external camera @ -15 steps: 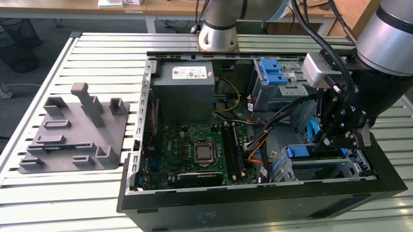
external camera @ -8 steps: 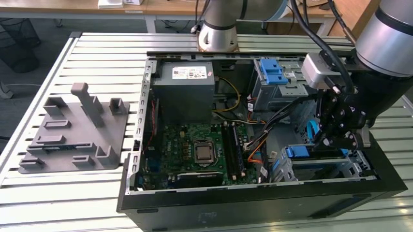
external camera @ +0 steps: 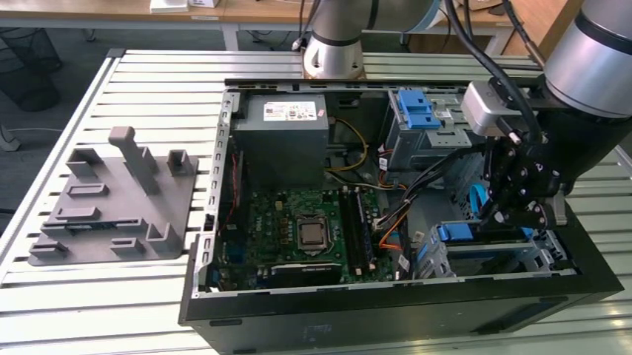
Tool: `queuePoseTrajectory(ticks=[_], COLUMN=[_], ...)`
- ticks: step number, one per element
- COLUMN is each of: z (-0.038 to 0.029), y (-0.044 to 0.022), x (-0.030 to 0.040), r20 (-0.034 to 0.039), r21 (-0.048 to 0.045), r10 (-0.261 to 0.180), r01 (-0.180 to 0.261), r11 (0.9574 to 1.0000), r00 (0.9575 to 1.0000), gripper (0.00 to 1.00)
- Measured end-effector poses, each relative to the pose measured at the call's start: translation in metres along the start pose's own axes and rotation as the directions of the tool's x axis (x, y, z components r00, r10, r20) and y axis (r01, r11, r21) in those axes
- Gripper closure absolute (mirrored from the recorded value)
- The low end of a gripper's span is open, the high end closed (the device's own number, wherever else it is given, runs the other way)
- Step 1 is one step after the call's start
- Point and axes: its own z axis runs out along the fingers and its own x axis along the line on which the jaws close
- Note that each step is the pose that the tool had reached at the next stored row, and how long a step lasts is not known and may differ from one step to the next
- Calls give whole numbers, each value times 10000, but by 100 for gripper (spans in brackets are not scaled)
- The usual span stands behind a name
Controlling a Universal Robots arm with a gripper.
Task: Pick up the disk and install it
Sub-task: 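Insert the second disk wire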
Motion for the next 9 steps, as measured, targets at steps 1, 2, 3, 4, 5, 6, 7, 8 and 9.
queuePoseTrajectory(ticks=[1,2,3,4,5,6,7,8,9], z=[-2,-4,-6,-7,-8,-8,-10,-10,-9], y=[0,0,0,0,0,0,0,0,0], x=[0,0,0,0,0,0,0,0,0], r20=[6,9,25,77,117,135,145,153,161], r21=[-1,-1,-2,-5,-7,-8,-8,-9,-9], r10=[0,0,0,0,0,0,0,1,0], r01=[0,0,0,0,0,0,0,0,0], r11=[10000,10000,10000,10000,10000,10000,10000,10000,10000], r00=[10000,10000,10000,10000,9999,9999,9999,9999,9999], gripper=[84,84,84,84,84,84,84,84,84])
